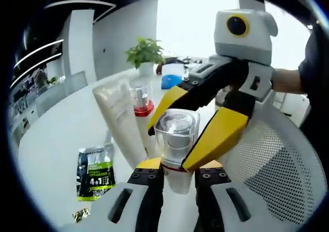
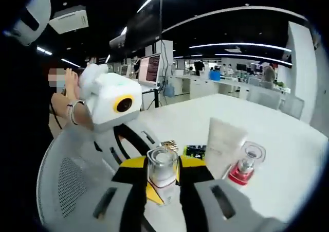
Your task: Arrange the skincare products in the storage area until every visible bottle or jar stands upright without overlapping.
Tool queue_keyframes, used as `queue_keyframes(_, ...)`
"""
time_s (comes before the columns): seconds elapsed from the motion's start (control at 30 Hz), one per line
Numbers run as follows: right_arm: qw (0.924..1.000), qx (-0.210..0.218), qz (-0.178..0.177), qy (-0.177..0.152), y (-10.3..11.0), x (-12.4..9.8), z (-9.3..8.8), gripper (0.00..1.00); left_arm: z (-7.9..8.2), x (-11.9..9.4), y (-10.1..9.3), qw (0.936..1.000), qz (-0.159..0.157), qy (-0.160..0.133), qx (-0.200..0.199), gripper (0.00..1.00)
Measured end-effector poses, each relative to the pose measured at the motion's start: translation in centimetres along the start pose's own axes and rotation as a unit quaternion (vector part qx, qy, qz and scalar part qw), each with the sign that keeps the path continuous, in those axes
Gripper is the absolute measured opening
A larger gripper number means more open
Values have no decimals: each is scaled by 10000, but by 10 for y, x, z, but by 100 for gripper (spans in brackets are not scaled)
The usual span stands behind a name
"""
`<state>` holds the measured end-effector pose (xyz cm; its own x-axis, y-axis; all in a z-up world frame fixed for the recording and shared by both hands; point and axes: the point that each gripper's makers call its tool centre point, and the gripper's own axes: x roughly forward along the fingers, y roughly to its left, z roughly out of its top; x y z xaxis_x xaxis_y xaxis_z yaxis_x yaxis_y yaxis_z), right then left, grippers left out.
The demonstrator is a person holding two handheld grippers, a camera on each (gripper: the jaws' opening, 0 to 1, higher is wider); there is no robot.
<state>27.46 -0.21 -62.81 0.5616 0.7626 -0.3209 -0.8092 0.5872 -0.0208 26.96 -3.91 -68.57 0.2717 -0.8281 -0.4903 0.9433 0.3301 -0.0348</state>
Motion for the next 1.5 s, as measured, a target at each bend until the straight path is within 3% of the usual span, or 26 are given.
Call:
queue_keyframes(0.1,9999,32,-97,-53,-7,-3,1,23,-1,7,-6,10000,-74,31,-16,19)
queue_keyframes(0.33,9999,137,36,39,-21,-9,-8,22,3,21,-6,9999,-94,9,-145,19)
queue_keyframes(0.5,9997,121,216,21,-29,-12,-17,21,0,31,-3,9997,-20,94,233,20)
queue_keyframes(0.63,9993,95,354,50,-35,-13,-25,21,-9,37,1,9985,70,343,423,30)
queue_keyframes(1.0,9982,50,587,102,-39,-3,-40,21,-25,53,10,9973,254,665,203,25)
queue_keyframes(1.17,9974,-43,714,8,-36,-3,-40,22,-33,51,13,9958,427,801,69,29)
queue_keyframes(1.27,9958,-386,832,58,-32,-4,-41,23,-37,48,16,9944,582,877,9,30)
queue_keyframes(1.5,9944,-389,982,47,-30,-7,-39,29,-44,43,20,9922,704,1023,-123,29)
